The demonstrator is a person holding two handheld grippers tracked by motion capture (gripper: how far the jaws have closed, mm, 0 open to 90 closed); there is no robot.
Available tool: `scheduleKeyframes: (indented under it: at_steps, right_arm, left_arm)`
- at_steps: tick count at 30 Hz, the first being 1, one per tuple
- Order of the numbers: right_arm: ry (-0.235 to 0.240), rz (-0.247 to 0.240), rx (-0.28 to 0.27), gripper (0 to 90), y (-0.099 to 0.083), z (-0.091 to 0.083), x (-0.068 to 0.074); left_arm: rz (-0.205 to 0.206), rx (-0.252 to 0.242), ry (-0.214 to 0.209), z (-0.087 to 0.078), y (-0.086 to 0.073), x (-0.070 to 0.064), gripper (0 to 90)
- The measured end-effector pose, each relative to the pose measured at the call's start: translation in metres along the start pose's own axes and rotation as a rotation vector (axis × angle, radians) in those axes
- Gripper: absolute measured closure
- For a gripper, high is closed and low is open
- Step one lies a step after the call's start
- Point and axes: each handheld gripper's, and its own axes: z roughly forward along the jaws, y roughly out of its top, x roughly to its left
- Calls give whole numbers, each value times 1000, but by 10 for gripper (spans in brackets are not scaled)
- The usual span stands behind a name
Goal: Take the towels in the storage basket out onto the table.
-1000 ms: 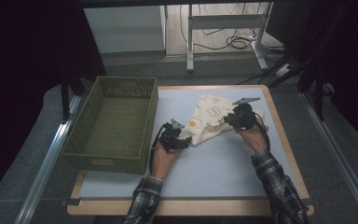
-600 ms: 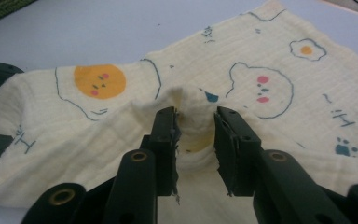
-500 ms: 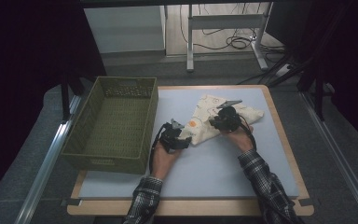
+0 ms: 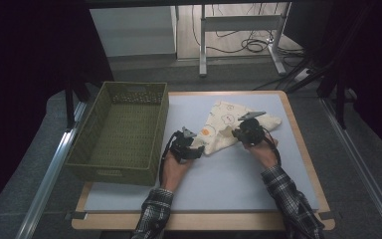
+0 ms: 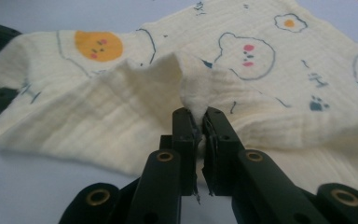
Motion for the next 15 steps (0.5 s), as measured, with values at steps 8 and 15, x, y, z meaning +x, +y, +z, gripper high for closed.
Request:
scheduleKeyframes:
  at_steps: [8,15]
  right_arm:
    - [6,12,-26,831,-39,-45,-6]
    - [-3,7,-52,828,-76,-88,-1]
  left_arm:
    - [20,-23,-54,-3,-1,0,373]
    - [37,-22,-74,-14,-6,-11,419]
